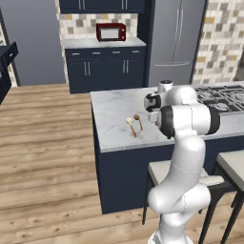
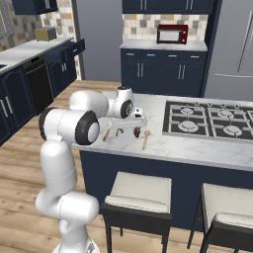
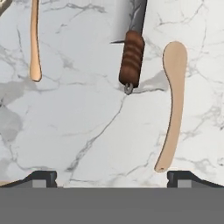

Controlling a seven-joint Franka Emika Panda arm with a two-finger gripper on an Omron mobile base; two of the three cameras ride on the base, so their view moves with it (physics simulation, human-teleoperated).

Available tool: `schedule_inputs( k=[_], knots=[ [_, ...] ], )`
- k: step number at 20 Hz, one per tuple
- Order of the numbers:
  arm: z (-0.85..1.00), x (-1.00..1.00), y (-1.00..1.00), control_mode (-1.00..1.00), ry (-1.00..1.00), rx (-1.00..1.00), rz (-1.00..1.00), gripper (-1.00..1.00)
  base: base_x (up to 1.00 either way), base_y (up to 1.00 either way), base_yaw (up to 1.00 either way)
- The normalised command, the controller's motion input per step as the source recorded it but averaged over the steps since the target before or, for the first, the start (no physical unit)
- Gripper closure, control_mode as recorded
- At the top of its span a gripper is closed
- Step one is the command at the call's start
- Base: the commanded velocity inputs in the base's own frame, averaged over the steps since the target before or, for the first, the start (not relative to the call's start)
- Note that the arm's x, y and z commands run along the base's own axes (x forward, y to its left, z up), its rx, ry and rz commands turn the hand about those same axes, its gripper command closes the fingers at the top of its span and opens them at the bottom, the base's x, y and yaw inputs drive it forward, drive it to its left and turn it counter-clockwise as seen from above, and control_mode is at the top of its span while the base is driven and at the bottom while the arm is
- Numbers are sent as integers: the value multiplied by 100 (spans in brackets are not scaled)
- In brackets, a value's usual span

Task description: Pick up the metallic utensils from the counter and place them in the open drawer. Make sure not to pick up any wooden utensils.

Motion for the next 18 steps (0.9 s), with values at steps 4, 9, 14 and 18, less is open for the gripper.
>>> schedule_inputs(
  k=[4,9,14,18],
  knots=[
    [0,42,-8,-100,0,1,0,-100,0,0,0],
    [0,51,-3,-100,0,0,-2,-100,0,0,0],
    [-4,37,0,-100,0,0,-6,-100,0,0,0],
    [-18,46,-9,-100,2,1,-5,-100,0,0,0]
  ],
)
